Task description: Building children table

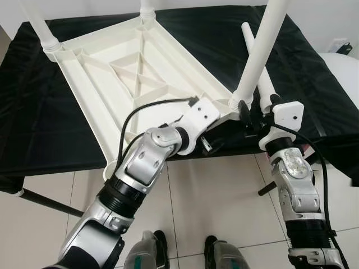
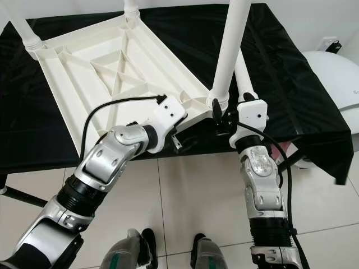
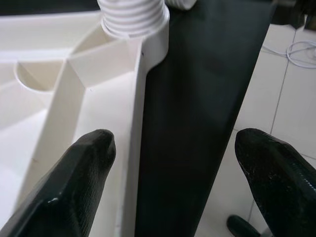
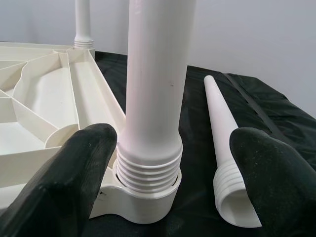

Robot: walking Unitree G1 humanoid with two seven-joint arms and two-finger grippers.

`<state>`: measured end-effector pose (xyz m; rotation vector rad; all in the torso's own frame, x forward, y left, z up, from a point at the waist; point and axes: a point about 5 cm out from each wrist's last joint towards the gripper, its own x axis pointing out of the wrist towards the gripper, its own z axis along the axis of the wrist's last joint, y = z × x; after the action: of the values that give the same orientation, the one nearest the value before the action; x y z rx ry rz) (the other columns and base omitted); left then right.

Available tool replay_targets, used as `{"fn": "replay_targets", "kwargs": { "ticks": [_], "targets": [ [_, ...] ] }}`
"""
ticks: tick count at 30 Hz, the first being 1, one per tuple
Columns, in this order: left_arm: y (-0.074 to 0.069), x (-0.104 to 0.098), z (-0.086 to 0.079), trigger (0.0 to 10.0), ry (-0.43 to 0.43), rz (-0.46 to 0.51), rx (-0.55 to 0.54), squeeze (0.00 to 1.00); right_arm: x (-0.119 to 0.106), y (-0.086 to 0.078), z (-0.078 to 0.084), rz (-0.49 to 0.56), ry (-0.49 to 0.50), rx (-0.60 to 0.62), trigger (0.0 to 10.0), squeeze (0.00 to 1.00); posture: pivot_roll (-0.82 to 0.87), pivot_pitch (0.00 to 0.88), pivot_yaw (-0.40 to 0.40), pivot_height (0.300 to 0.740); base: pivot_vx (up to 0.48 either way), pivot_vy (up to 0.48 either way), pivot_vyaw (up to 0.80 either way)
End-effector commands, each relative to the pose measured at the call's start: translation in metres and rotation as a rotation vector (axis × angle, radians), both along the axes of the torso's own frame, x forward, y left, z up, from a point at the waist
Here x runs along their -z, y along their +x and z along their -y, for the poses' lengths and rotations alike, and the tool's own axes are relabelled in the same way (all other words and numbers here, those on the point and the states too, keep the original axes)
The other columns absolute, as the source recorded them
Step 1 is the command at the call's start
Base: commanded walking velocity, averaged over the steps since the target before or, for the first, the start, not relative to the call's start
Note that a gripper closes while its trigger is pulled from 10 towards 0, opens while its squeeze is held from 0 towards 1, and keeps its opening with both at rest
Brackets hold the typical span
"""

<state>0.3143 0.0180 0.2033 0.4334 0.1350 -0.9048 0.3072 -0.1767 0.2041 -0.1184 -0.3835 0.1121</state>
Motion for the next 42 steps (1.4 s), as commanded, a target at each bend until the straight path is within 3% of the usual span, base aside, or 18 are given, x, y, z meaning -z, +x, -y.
{"fn": "replay_targets", "kwargs": {
  "ticks": [1,21,22,23,27,28,32,33,38,39,40,41,42],
  "targets": [
    [0.001,0.006,0.001,10.0,0.018,-0.042,0.005,0.0,0.0,0.0,0.003,0.005,0.005,-0.004,10.0,0.0,-0.11,0.185,0.06,0.74,0.0,0.0,0.0],
    [0.018,0.008,-0.003,9.9,0.019,-0.061,-0.097,0.0,-0.003,0.001,0.003,0.02,-0.002,-0.018,10.0,0.0,-0.13,0.173,0.07,0.74,0.0,0.0,0.0],
    [0.019,0.007,-0.002,7.7,0.012,-0.061,-0.102,0.0,-0.003,0.0,0.003,0.021,-0.004,-0.019,10.0,0.0,-0.13,0.173,0.071,0.74,0.0,0.0,0.0],
    [0.021,0.007,-0.001,2.7,0.008,-0.057,-0.109,0.0,-0.003,0.0,0.004,0.021,-0.004,-0.018,10.0,0.0,-0.13,0.174,0.072,0.74,0.0,0.0,0.0],
    [0.022,0.006,-0.001,2.6,-0.001,-0.058,-0.118,0.0,-0.003,0.0,0.004,0.022,-0.004,-0.019,10.0,0.0,-0.13,0.175,0.073,0.74,0.0,0.0,0.0],
    [0.023,0.005,-0.001,0.0,-0.004,-0.056,-0.121,0.0,-0.003,0.0,0.004,0.022,-0.003,-0.019,10.0,0.0,-0.13,0.175,0.074,0.74,0.0,0.0,0.0],
    [0.024,0.005,-0.002,0.0,0.0,-0.054,-0.121,0.0,-0.003,-0.001,0.004,0.023,-0.004,-0.019,10.0,0.0,-0.13,0.177,0.075,0.74,0.0,0.0,0.0],
    [0.024,0.006,-0.003,10.0,0.014,-0.064,-0.12,0.0,-0.003,-0.001,0.004,0.024,-0.006,-0.019,10.0,0.0,-0.13,0.178,0.075,0.74,0.0,0.0,0.0],
    [0.025,0.009,-0.004,10.0,0.026,-0.064,-0.123,0.0,-0.003,-0.001,0.005,0.024,-0.008,-0.017,10.0,0.0,-0.13,0.182,0.076,0.74,0.0,0.0,0.0],
    [0.025,0.008,-0.005,1.6,0.02,-0.059,-0.124,0.0,-0.004,-0.001,0.006,0.025,-0.01,-0.016,10.0,0.0,-0.13,0.185,0.075,0.74,0.0,0.0,0.0],
    [0.025,0.008,-0.005,1.6,0.02,-0.059,-0.124,0.0,-0.004,-0.001,0.006,0.025,-0.01,-0.016,10.0,0.0,-0.13,0.185,0.075,0.74,0.0,0.0,0.0],
    [0.026,0.008,-0.006,0.0,0.019,-0.059,-0.127,0.0,-0.004,-0.001,0.006,0.025,-0.011,-0.016,10.0,0.0,-0.13,0.185,0.075,0.74,0.0,0.0,0.0],
    [0.026,0.008,-0.007,0.9,0.019,-0.058,-0.132,0.0,-0.004,-0.001,0.006,0.026,-0.012,-0.016,10.0,0.0,-0.13,0.188,0.075,0.74,0.0,0.0,0.0]
  ]
}}
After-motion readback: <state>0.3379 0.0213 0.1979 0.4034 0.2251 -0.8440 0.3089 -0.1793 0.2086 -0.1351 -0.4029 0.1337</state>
